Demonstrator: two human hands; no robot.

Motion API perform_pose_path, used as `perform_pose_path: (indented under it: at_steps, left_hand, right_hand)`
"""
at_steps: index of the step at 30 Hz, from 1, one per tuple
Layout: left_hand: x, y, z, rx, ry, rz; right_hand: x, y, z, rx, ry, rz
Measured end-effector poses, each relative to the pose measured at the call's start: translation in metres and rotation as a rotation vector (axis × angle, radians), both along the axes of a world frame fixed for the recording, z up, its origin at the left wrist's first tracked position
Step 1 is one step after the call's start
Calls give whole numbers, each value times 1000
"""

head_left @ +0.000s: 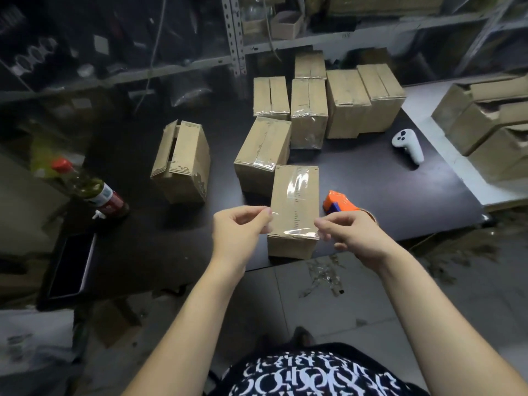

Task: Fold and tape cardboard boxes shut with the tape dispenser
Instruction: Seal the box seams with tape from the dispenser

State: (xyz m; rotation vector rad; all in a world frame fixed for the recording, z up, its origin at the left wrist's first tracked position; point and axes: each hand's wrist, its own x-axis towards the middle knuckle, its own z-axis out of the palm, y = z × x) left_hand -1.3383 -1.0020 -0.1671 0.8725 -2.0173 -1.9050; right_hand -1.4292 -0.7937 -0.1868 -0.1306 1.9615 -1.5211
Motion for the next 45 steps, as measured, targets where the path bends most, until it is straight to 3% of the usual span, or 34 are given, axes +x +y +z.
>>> perform_pose_path:
  at_steps: [6,13,21,36,45]
  left_hand:
    - [-6,9,-26,32,-64,67]
    - [-7,18,-41,-98,-98,77]
    - [-10,13,-41,-162,-136,90]
    - [-20,13,-41,-531,-192,30]
    - [-20,16,-49,-469,-157,96]
  right_hand:
    - [12,1,-10,84,-67,-147]
    - [14,-13,-23,398,250,-244]
    - [12,-27,-29,577,387,-259]
    - [11,-26,-36,452,271,-261]
    - [12,-28,-36,406,240,-266]
